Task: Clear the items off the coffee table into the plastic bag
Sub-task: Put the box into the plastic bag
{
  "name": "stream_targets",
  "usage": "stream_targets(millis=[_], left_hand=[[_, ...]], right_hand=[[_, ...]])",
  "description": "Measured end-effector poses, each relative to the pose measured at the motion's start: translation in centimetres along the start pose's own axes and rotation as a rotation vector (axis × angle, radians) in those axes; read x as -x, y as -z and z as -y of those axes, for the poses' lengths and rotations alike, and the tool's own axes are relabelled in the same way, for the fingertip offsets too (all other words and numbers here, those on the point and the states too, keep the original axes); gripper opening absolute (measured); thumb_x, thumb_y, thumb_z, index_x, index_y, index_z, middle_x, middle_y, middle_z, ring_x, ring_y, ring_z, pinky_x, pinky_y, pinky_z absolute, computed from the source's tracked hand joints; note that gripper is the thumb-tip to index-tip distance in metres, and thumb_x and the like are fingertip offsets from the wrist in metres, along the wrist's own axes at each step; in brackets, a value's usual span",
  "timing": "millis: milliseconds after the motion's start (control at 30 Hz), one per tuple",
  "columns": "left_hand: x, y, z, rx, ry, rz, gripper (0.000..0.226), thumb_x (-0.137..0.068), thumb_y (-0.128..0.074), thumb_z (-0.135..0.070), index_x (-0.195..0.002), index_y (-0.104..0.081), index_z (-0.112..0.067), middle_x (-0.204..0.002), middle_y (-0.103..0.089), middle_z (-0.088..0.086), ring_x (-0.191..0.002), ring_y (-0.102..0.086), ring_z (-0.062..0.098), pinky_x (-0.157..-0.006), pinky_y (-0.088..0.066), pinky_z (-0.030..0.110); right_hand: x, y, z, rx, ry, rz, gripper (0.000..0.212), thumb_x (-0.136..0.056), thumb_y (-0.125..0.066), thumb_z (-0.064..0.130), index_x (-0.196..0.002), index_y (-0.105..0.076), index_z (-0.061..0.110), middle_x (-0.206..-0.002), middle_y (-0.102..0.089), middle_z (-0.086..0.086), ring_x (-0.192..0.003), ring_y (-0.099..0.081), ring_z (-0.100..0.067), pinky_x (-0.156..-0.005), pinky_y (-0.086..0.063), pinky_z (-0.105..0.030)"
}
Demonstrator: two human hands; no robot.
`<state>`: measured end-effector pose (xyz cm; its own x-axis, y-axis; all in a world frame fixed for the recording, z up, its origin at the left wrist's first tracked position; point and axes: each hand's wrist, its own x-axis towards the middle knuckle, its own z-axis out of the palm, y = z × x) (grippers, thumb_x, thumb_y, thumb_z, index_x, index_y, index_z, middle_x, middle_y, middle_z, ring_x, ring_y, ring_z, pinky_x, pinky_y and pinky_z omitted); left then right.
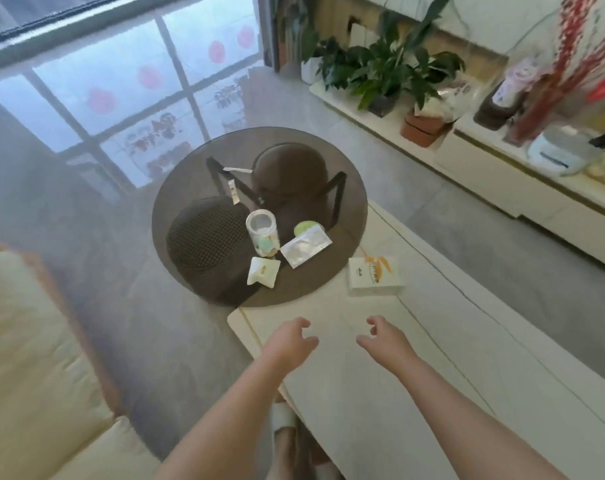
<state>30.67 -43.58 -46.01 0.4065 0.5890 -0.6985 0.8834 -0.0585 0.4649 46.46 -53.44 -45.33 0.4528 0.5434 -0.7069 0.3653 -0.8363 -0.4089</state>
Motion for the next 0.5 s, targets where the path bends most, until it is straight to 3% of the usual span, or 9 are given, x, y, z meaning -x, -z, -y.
stream_targets(millis=[100,367,500], left_hand=[[-4.1,1.0,-2.1,-0.058,-0.056,0.052,0.049,-0.096,-0.05,-0.036,-0.141,-0.04,-0.021,-0.141,-0.046,0.001,-0.125,-0.049,0.018,-0.097,-0.04,0.025],[-17.4,0.9,-7.3,-0.323,-0.295,0.04,0.057,-0.094,-0.05,-0.035,-0.146,-0.033,-0.02,-0.148,-0.038,0.001,-0.135,-0.037,0.022,-0.109,-0.038,0.036],[-22.6,-1.7,-8.8,-0.393,-0.368,0.056,0.057,-0.095,-0.048,-0.031,-0.148,-0.03,-0.019,-0.151,-0.033,0.001,-0.136,-0.032,0.025,-0.108,-0.037,0.038]], right_hand=[[-2.7,1.0,0.0,-0.079,-0.093,-0.031,0.055,-0.092,-0.052,0.03,-0.142,-0.036,0.013,-0.137,-0.048,-0.008,-0.122,-0.05,-0.023,-0.093,-0.042,-0.031],[-12.3,1.7,-0.1,-0.256,-0.212,-0.139,0.058,-0.092,-0.052,0.035,-0.142,-0.034,0.012,-0.143,-0.042,-0.007,-0.127,-0.046,-0.023,-0.094,-0.039,-0.03],[-17.2,1.3,-1.1,-0.338,-0.26,-0.179,0.049,-0.093,-0.052,0.031,-0.136,-0.039,0.01,-0.134,-0.049,-0.009,-0.119,-0.05,-0.026,-0.082,-0.038,-0.028]])
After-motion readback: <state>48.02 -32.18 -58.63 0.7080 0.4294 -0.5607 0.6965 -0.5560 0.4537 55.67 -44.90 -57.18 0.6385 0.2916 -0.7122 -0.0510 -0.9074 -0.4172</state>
